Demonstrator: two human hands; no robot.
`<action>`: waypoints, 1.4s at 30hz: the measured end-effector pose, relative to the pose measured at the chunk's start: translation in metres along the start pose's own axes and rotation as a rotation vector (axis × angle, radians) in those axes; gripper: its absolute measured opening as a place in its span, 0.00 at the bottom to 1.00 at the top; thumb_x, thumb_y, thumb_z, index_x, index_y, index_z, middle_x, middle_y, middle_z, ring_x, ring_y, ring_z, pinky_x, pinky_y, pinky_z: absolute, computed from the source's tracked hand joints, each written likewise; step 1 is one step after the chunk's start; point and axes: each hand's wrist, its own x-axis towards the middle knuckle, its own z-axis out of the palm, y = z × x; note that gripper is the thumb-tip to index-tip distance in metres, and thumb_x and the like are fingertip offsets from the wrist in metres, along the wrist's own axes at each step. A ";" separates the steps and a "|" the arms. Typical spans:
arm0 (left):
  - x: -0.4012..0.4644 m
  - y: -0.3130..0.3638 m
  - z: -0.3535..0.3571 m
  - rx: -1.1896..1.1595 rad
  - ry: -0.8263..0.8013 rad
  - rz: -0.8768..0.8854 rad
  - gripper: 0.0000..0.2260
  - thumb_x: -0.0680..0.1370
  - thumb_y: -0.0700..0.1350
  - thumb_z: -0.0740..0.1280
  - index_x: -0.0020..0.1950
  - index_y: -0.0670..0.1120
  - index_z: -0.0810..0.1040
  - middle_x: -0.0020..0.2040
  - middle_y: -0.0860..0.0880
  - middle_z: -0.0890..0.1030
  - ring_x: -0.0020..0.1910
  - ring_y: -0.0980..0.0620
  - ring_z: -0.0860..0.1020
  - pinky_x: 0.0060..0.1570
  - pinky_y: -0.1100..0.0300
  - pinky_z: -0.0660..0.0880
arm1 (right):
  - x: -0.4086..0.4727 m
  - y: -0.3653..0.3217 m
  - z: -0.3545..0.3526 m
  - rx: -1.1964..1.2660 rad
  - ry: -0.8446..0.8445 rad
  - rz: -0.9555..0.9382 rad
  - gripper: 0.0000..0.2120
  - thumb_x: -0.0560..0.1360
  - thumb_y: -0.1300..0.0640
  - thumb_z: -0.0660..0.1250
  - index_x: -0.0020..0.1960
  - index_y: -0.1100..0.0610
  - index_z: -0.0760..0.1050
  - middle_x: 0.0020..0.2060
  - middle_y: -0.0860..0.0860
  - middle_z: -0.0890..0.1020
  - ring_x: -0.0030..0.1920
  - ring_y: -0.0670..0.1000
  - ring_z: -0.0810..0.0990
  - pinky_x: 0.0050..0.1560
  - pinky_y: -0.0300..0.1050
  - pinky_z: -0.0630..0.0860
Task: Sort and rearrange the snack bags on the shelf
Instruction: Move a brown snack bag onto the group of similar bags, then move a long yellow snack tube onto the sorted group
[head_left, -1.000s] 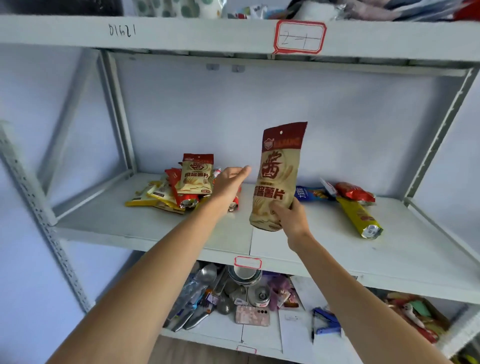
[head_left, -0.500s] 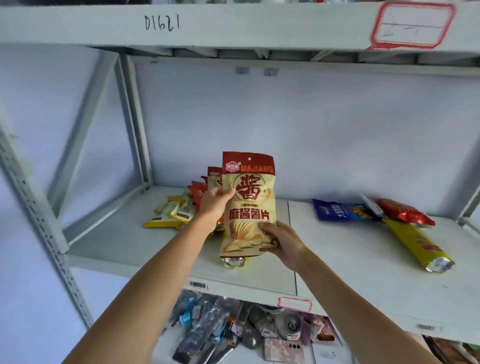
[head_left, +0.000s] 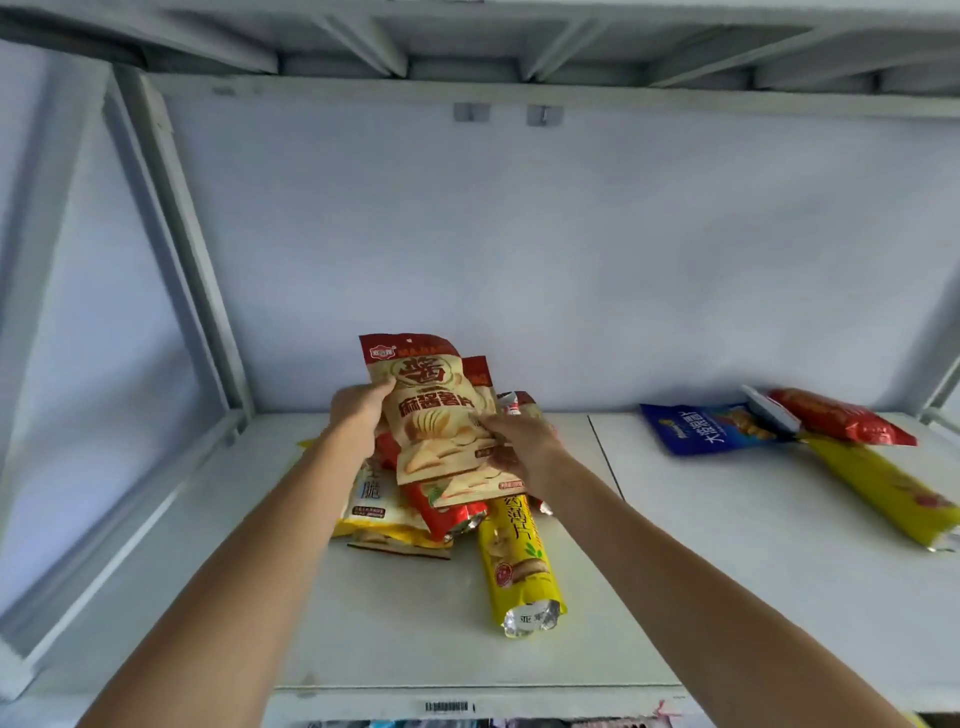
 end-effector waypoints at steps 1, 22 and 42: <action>0.007 0.011 0.003 -0.047 -0.035 0.011 0.10 0.74 0.44 0.72 0.50 0.40 0.77 0.49 0.41 0.81 0.43 0.44 0.81 0.38 0.54 0.79 | 0.007 -0.009 0.002 0.051 0.002 -0.016 0.08 0.72 0.58 0.73 0.50 0.59 0.78 0.41 0.54 0.81 0.38 0.50 0.81 0.35 0.41 0.79; -0.023 0.022 0.153 1.151 -0.362 0.870 0.17 0.80 0.51 0.61 0.66 0.46 0.75 0.68 0.45 0.73 0.64 0.45 0.73 0.59 0.52 0.70 | 0.027 -0.062 -0.173 -1.160 0.332 -0.443 0.20 0.79 0.51 0.61 0.69 0.55 0.68 0.67 0.56 0.71 0.67 0.57 0.69 0.65 0.53 0.69; -0.219 -0.078 0.444 1.417 -0.399 0.862 0.13 0.79 0.53 0.61 0.58 0.49 0.79 0.57 0.49 0.80 0.57 0.46 0.76 0.48 0.57 0.69 | 0.013 -0.030 -0.530 -1.558 0.359 -0.243 0.21 0.77 0.53 0.59 0.69 0.55 0.67 0.68 0.57 0.69 0.67 0.59 0.69 0.64 0.52 0.67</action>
